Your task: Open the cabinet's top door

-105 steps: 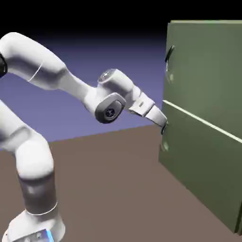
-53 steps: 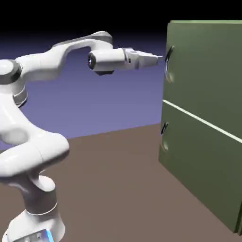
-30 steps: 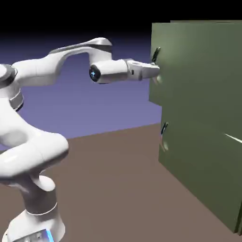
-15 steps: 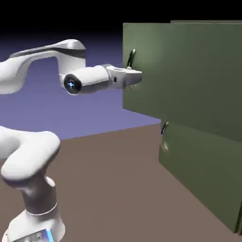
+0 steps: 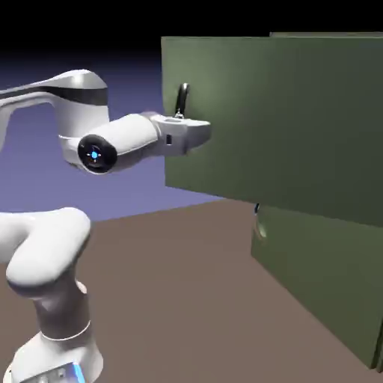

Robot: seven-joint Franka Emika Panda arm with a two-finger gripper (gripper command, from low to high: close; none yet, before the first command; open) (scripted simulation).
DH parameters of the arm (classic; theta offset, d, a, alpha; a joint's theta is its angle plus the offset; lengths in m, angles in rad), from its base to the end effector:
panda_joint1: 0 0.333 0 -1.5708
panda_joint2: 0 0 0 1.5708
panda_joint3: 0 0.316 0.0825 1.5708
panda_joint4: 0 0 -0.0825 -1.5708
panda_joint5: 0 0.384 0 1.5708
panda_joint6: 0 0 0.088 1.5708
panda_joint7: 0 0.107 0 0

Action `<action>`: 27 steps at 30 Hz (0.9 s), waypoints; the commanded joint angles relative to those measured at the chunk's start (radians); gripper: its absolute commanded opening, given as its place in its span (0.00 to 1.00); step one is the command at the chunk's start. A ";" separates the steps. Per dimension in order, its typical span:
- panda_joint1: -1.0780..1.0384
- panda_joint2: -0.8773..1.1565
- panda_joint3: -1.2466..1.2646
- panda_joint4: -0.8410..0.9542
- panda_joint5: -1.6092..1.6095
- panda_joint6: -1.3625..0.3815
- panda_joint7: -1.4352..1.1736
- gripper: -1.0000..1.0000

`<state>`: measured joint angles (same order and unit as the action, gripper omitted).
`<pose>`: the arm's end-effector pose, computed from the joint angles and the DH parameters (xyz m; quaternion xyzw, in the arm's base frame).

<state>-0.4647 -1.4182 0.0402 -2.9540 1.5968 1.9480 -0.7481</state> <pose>0.2150 -0.0212 0.5616 -0.7069 0.0173 -0.5122 0.4875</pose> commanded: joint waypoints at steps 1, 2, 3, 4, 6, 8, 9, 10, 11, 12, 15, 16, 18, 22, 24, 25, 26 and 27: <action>-0.003 0.002 -0.036 0.000 -0.034 -0.023 -0.002 0.00; -0.006 0.005 -0.072 0.002 -0.068 -0.047 -0.004 0.00; -0.010 0.011 -0.109 0.005 -0.103 -0.071 -0.007 0.00; -0.012 0.017 -0.145 0.009 -0.137 -0.096 -0.011 0.00; -0.017 0.035 -0.217 0.021 -0.204 -0.145 -0.019 0.00; -0.018 0.059 -0.290 0.039 -0.271 -0.196 -0.029 0.00; -0.017 0.074 -0.326 0.050 -0.305 -0.221 -0.035 0.00; -0.014 0.090 -0.362 0.063 -0.338 -0.247 -0.041 0.00; -0.011 0.107 -0.398 0.078 -0.371 -0.274 -0.048 0.00; -0.005 0.126 -0.435 0.094 -0.403 -0.300 -0.055 0.00; 0.022 0.189 -0.543 0.153 -0.498 -0.383 -0.077 0.00; 0.035 0.212 -0.580 0.176 -0.529 -0.411 -0.085 0.00; 0.068 0.260 -0.652 0.228 -0.587 -0.468 -0.101 0.00; 0.161 0.357 -0.797 0.353 -0.692 -0.586 -0.131 0.00; 0.221 0.403 -0.870 0.423 -0.736 -0.646 -0.145 0.00; 0.254 0.425 -0.906 0.459 -0.756 -0.675 -0.151 0.00; 0.287 0.445 -0.941 0.495 -0.775 -0.704 -0.157 0.00; 0.322 0.464 -0.976 0.531 -0.792 -0.732 -0.162 0.00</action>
<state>-0.1431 -0.9544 -0.9358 -2.4223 0.8046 1.2153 -0.9098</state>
